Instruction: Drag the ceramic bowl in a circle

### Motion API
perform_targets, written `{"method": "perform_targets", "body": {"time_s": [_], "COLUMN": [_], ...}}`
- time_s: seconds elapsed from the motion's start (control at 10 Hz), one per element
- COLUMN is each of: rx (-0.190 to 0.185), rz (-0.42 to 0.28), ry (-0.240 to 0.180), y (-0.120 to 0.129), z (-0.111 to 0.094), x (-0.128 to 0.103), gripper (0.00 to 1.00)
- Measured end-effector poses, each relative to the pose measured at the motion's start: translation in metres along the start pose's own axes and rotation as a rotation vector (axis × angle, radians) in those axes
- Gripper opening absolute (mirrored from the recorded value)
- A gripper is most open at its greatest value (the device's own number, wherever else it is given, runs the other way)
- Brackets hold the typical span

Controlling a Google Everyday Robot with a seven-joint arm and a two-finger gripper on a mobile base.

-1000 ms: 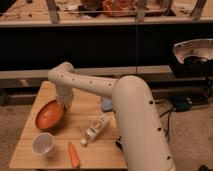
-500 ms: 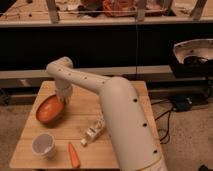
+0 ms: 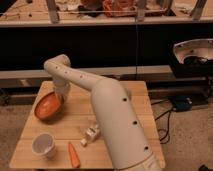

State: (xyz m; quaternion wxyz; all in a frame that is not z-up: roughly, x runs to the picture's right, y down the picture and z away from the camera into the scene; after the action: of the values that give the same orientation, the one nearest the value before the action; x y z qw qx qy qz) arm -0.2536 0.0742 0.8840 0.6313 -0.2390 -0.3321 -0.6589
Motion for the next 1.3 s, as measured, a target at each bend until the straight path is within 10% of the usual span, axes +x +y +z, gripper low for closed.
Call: {"method": "perform_targets", "body": {"time_s": [0.7,1.3], "rx": [0.034,0.060], "rz": [0.144,0.135], "ry": [0.030,0.019], "y": [0.095,0.097], "z": [-0.004,0.019], "x": [-0.028,-0.094], "gripper": [0.00,0.00]}}
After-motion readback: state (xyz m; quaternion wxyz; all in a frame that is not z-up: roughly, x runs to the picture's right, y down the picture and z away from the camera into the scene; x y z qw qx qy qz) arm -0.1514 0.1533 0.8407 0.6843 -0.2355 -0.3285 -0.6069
